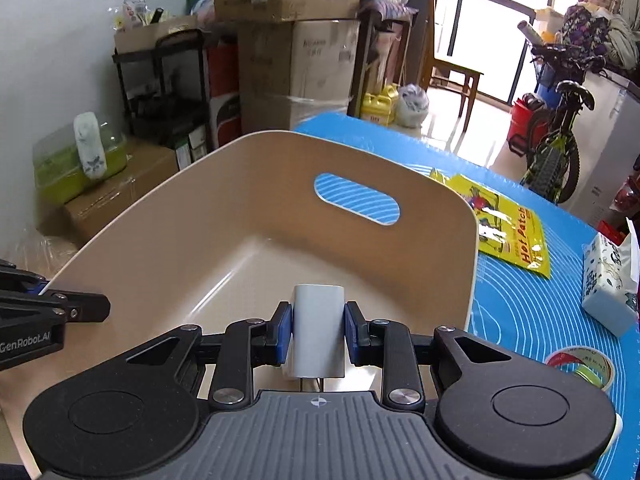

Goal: Organize rigid objects
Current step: 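Carry the second charger with the right tool and drop it in the basket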

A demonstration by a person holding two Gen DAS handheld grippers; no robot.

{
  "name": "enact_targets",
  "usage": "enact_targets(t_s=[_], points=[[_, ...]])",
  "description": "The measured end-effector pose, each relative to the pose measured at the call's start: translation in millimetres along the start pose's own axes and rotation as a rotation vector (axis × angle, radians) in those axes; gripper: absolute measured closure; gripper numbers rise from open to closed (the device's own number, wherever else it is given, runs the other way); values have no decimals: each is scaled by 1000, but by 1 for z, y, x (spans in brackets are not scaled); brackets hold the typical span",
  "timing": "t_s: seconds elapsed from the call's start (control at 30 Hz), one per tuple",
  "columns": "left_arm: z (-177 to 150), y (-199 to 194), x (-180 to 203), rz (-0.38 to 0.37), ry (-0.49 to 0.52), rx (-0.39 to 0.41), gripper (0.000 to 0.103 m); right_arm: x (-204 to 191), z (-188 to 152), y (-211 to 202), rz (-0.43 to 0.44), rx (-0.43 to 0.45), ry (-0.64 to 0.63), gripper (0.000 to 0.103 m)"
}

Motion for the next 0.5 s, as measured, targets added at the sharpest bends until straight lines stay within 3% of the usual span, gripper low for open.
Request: enact_targets(t_s=[0.1, 0.23, 0.4, 0.5], points=[[0, 0, 1, -3, 0, 0, 95, 2, -2, 8, 12, -57, 9, 67], [-1, 1, 2, -2, 2, -3, 95, 0, -3, 9, 8, -71, -8, 66], [-1, 0, 2, -2, -1, -6, 95, 0, -1, 2, 20, -32, -2, 51], [-1, 0, 2, -1, 0, -6, 95, 5, 1, -9, 31, 13, 14, 49]])
Point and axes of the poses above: each gripper's, at about its wrist camera, not at the fingertips, and y roughly the way its jaws point, x to its right, z to its top, the point moved 7 cm from there along y, roughly the way its jaws point, and after that the axes turned 10 degrees about -x, right-handed, at the moved point
